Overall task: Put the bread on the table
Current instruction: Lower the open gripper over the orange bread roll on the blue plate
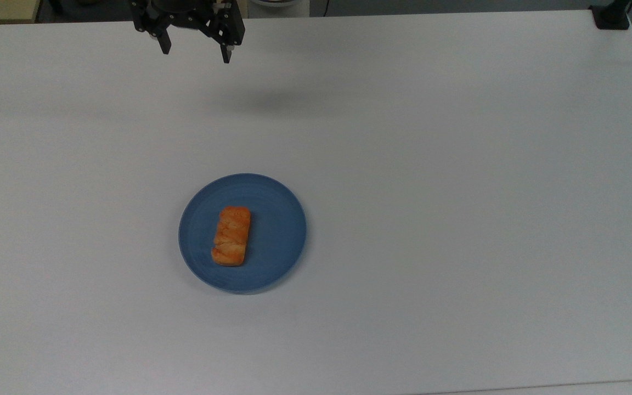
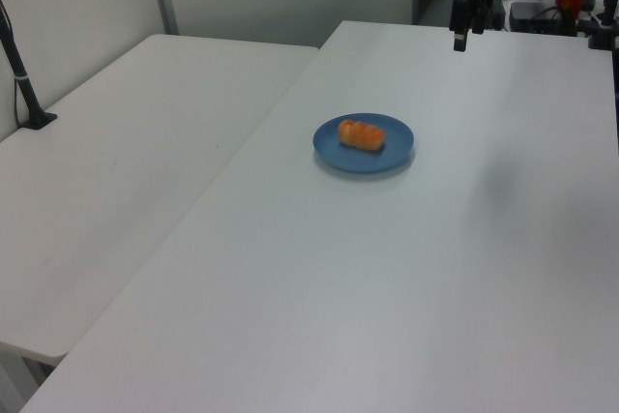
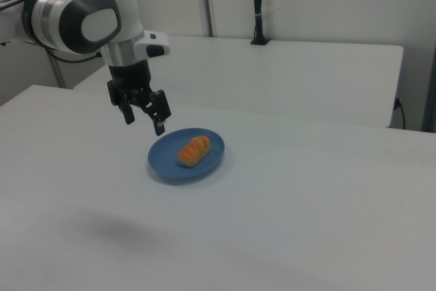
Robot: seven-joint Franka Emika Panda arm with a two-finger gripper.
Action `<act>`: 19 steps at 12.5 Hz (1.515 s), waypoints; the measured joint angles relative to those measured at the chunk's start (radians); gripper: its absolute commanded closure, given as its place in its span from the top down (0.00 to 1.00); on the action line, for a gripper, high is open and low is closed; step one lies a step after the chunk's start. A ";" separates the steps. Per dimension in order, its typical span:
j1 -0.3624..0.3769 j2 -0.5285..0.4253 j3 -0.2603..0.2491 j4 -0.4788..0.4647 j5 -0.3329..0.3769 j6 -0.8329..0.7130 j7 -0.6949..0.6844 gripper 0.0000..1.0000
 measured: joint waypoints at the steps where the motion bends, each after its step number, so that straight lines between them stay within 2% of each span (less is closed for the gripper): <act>1: 0.000 0.004 0.000 0.001 0.000 0.000 0.000 1.00; 6: 0.000 0.023 0.000 0.006 0.000 0.000 0.000 1.00; 10: 0.000 0.067 0.000 0.060 0.004 0.000 0.000 1.00; 11: -0.001 0.083 -0.001 0.085 0.024 0.000 0.000 1.00; 14: -0.001 0.180 -0.004 0.208 0.092 0.003 0.019 1.00; 19: -0.001 0.378 -0.004 0.332 0.098 0.211 0.106 1.00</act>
